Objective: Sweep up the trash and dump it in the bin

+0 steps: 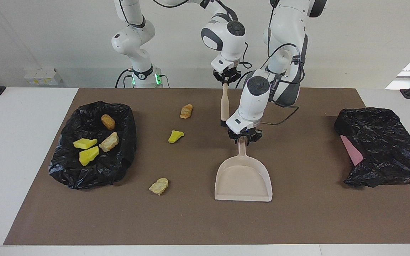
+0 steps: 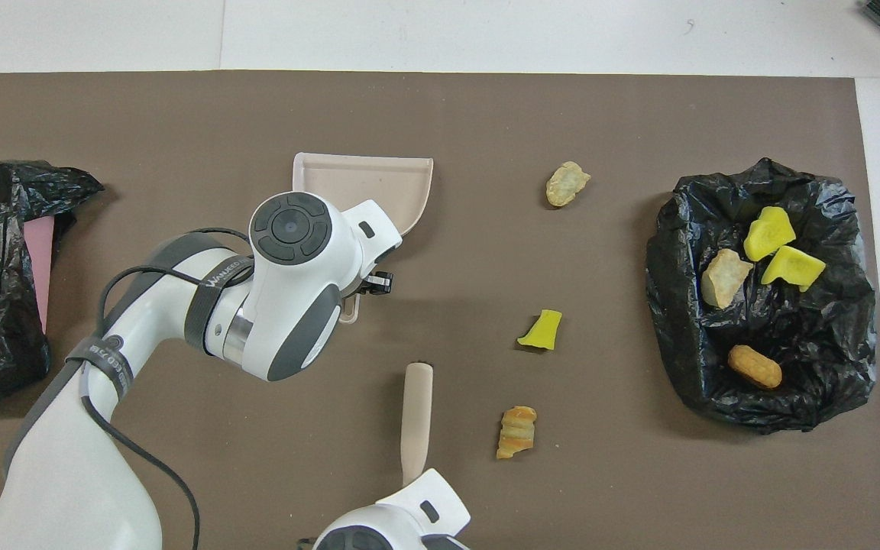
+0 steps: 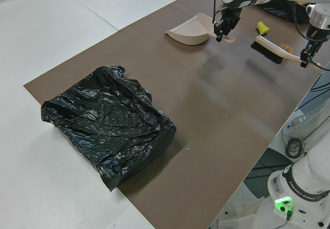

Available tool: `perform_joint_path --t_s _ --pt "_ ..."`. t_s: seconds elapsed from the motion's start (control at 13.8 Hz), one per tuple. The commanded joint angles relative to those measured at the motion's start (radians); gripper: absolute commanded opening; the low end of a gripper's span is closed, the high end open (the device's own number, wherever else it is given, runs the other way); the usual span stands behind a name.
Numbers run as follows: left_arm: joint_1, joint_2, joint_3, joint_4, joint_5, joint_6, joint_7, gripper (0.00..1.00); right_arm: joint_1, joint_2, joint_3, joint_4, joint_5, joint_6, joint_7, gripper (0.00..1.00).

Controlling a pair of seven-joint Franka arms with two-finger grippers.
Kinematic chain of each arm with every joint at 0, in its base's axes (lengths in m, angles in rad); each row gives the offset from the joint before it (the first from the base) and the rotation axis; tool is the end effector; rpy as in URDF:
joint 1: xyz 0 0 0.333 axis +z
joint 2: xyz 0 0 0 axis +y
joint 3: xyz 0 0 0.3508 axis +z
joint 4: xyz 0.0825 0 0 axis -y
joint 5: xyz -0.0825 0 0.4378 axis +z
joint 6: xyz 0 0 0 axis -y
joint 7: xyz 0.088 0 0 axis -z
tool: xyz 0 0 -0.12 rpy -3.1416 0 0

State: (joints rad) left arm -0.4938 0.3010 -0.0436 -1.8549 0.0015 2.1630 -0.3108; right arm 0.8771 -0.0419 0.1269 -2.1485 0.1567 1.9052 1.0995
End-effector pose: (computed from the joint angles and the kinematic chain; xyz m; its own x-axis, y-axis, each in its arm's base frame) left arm 0.5869 -0.3478 0.3514 0.9747 -0.2235 0.0035 -0.2235 -0.9746 0.0134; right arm 0.2834 0.4704 0.3998 0.9632 -0.1712 -0.2073 -0.1479 -0.9813 0.1228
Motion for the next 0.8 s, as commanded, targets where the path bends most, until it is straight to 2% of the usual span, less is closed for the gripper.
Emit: perform_joint_path --t_s 0.0,0.29,0.51,0.58,0.72 --pt "-0.005 -0.006 0.014 0.006 0.015 0.003 0.001 0.00 -0.013 -0.105 0.008 -0.108 -0.023 -0.053 0.149 0.00" --pt "0.018 -0.052 0.025 0.028 0.017 -0.063 0.146 0.00 -0.041 -0.130 0.008 -0.155 -0.019 -0.094 0.342 0.00" --pt "0.064 -0.121 0.033 0.023 0.018 -0.124 0.247 0.00 -0.043 -0.167 0.008 -0.235 0.018 0.001 0.520 0.00" --pt "0.073 -0.147 0.033 0.017 0.018 -0.171 0.333 0.00 -0.044 -0.177 0.008 -0.264 0.077 0.037 0.523 0.00" --pt "0.095 -0.193 0.033 -0.015 0.018 -0.215 0.474 0.00 -0.064 -0.191 0.008 -0.318 0.116 0.142 0.522 0.00"
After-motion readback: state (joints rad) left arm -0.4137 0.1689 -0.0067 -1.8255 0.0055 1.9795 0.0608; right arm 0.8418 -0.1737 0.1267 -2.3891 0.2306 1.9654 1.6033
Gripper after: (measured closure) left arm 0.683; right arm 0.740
